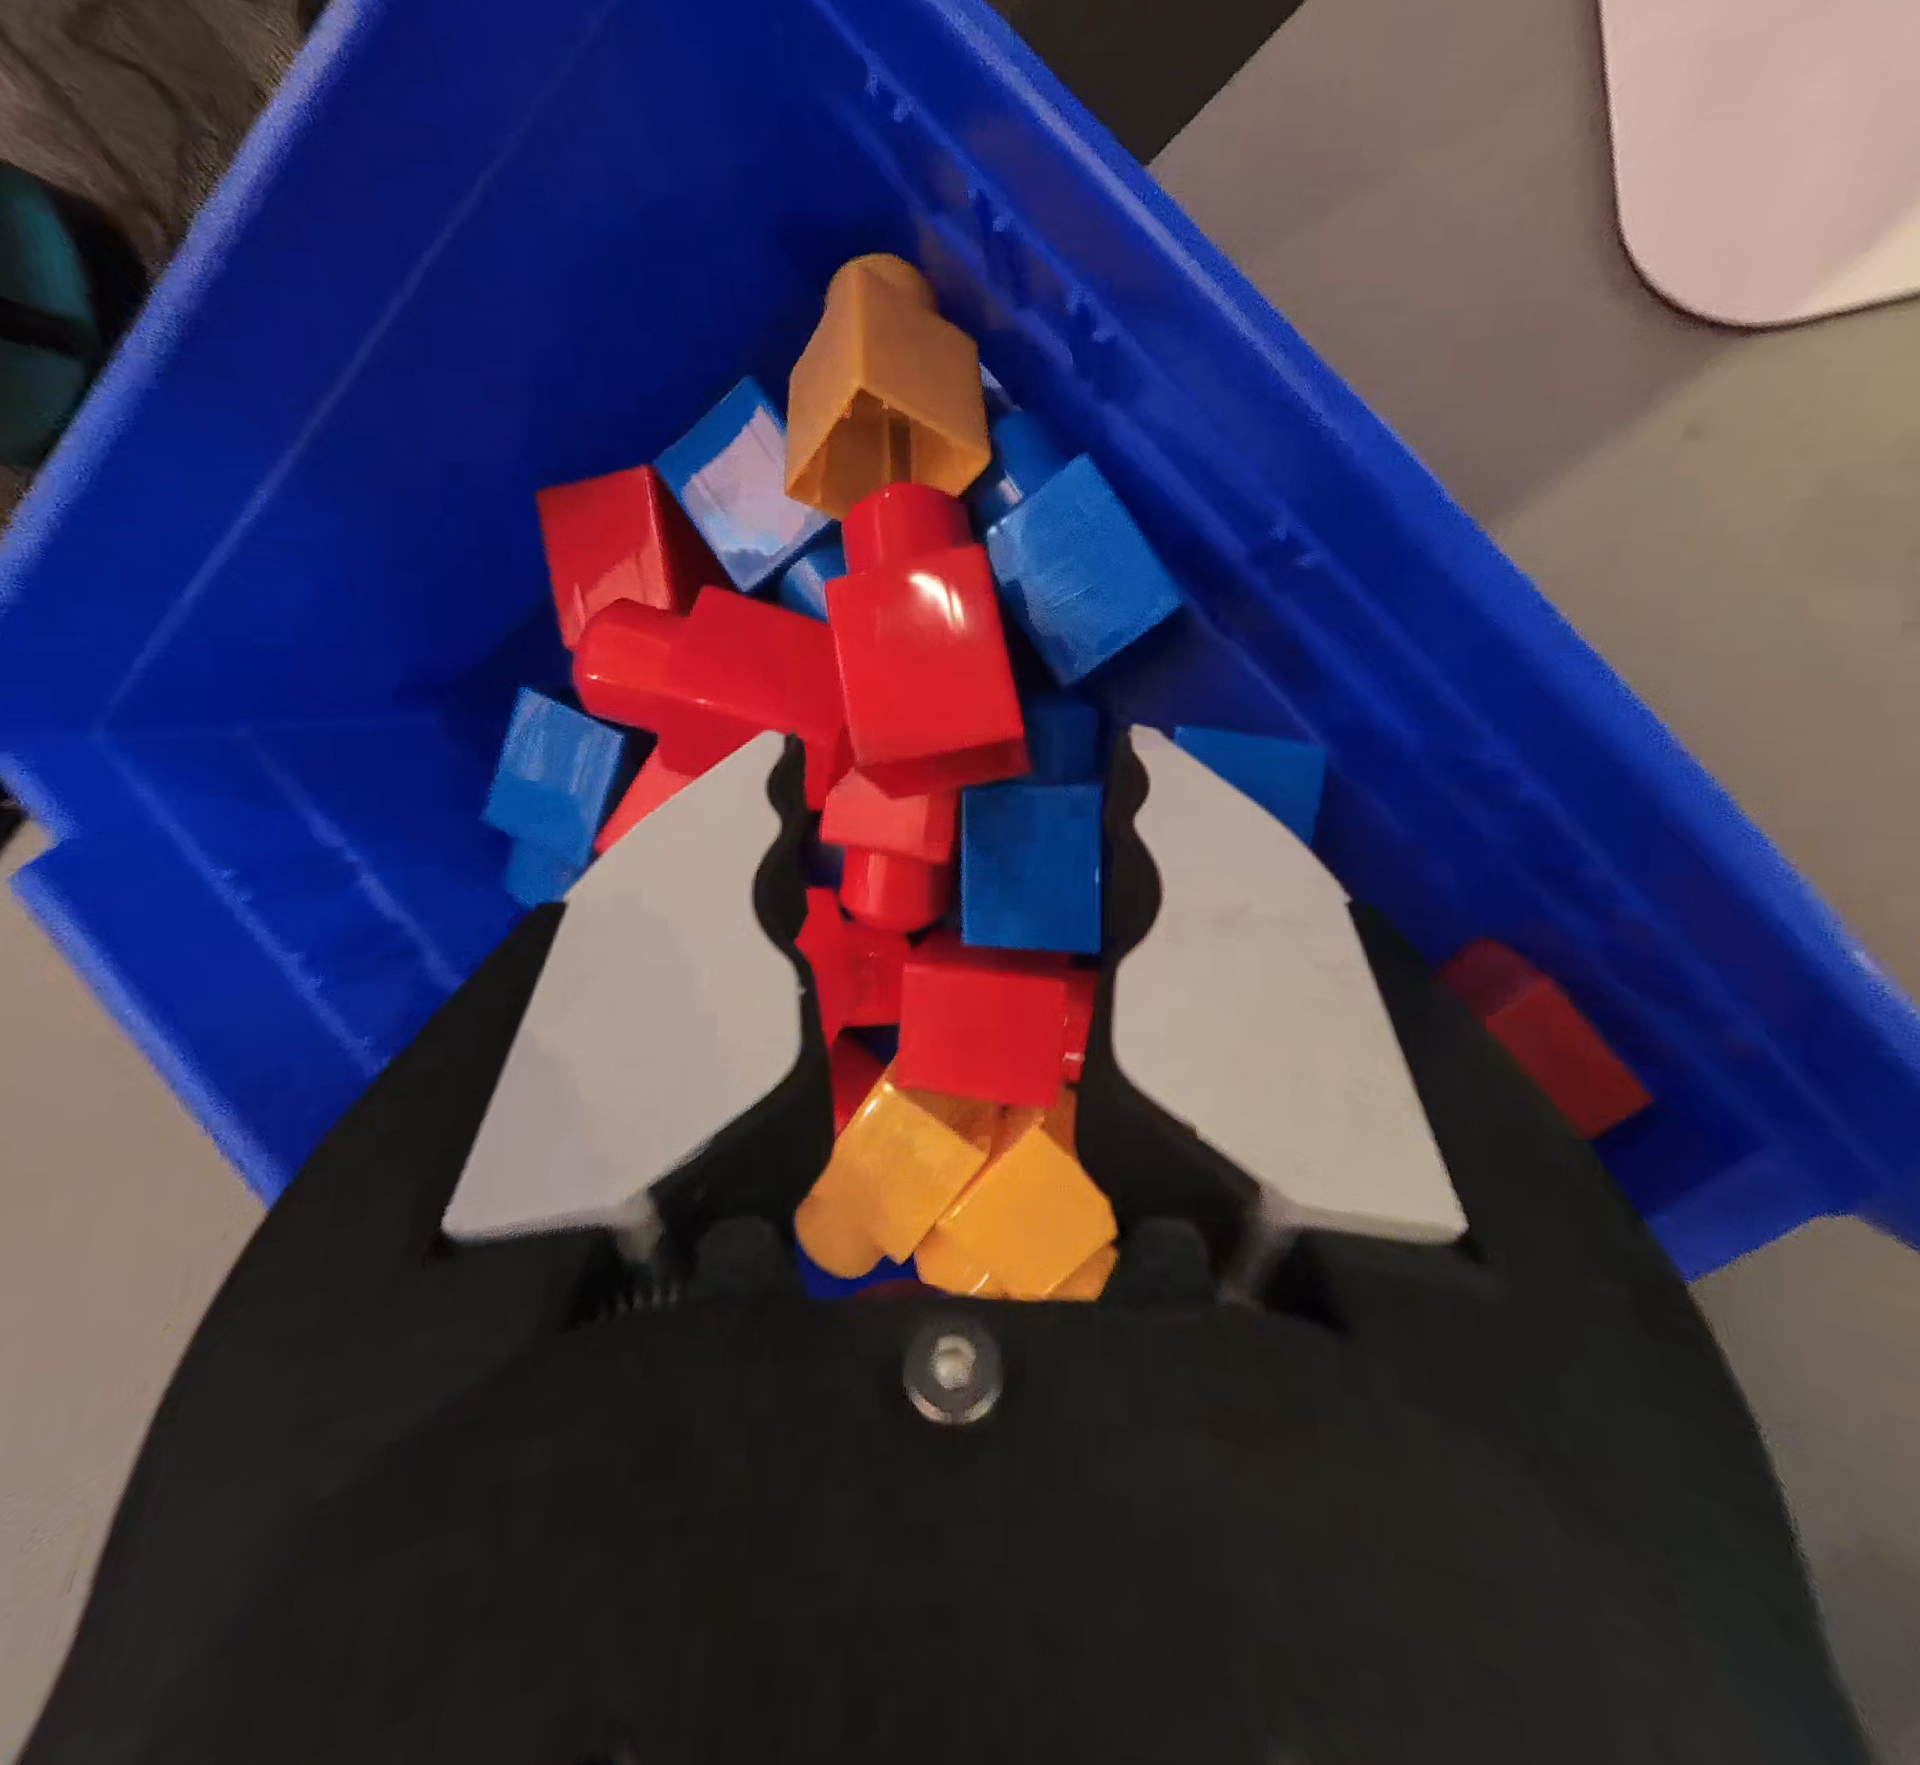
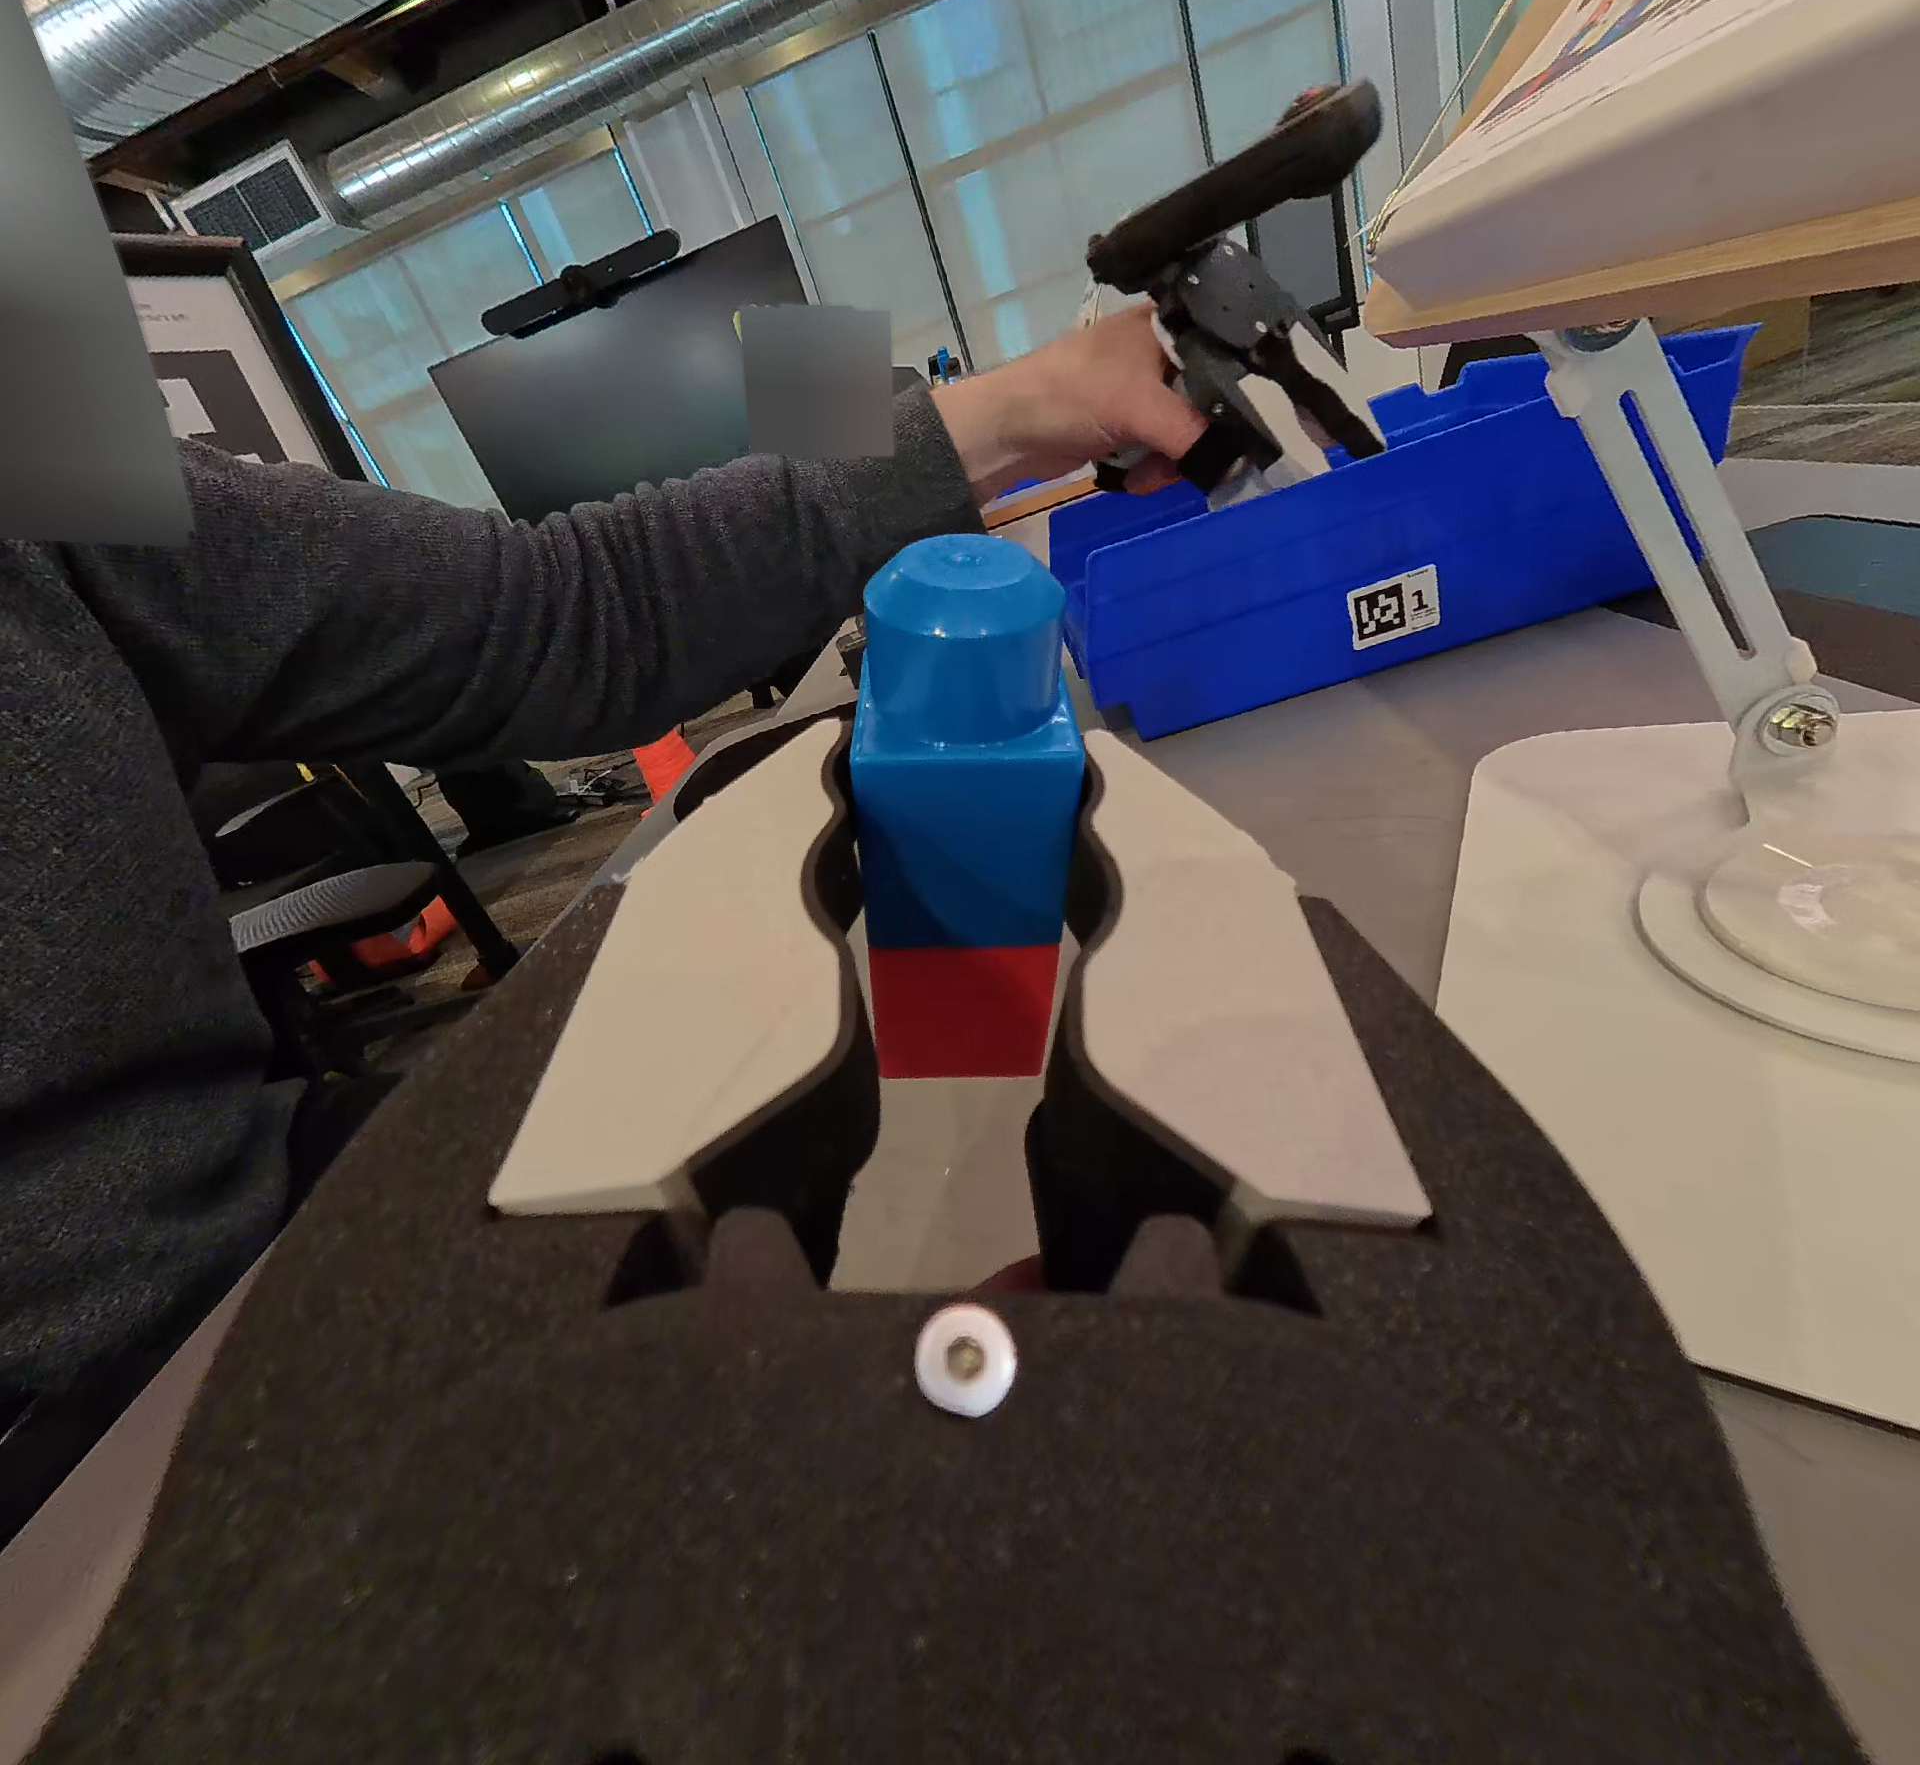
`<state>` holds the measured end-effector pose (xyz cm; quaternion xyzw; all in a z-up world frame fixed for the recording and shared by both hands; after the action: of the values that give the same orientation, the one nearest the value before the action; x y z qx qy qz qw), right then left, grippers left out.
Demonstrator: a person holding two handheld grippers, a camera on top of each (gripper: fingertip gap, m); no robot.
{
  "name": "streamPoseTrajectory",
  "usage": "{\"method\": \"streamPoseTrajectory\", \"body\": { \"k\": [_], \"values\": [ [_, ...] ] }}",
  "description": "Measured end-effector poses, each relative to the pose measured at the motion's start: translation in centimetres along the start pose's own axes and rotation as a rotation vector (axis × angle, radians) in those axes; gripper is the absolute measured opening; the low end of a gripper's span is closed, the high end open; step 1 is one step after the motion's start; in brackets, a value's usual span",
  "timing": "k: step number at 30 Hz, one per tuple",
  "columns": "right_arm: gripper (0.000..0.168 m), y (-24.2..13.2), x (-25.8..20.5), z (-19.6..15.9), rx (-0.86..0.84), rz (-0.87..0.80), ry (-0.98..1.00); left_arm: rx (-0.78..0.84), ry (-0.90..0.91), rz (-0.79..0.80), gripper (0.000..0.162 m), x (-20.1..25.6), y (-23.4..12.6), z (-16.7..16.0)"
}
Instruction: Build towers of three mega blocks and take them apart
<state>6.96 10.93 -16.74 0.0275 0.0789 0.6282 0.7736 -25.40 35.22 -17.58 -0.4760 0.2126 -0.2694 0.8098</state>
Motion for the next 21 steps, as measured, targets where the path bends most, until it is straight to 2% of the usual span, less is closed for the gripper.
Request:
{"method": "streamPoseTrajectory", "body": {
  "k": [7, 11, 14, 21],
  "values": [
    [0.036, 0.0, 0.0, 0.0, -0.005, 0.002, -0.003, -0.105, -0.05, 0.016, 0.051, 0.0, 3.1, 0.3],
    [0.036, 0.1, -0.1, -0.1, -0.012, 0.003, -0.009, -0.15, -0.064, 0.026, 0.062, 0.1, 3.3, 1.1],
    [0.036, 0.1, -0.2, -0.1, -0.014, 0.004, -0.011, -0.248, -0.032, 0.034, 0.064, 0.3, 3.5, 1.4],
    [0.036, 0.2, -0.2, -0.1, -0.018, 0.005, -0.016, -0.399, -0.037, 0.033, 0.042, 0.0, 4.1, 2.4]
  ]
}}
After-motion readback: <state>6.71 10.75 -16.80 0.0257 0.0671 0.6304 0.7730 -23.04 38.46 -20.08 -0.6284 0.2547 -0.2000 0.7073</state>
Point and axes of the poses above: each gripper's, where its closed fingertips meet, y out along the fingers, z out of its top, x = y × z across the jaws, the point moved 5 cm from there along -y, back along the fingers, and after that the axes turned 14 degrees about -y, right-handed, at the moved point
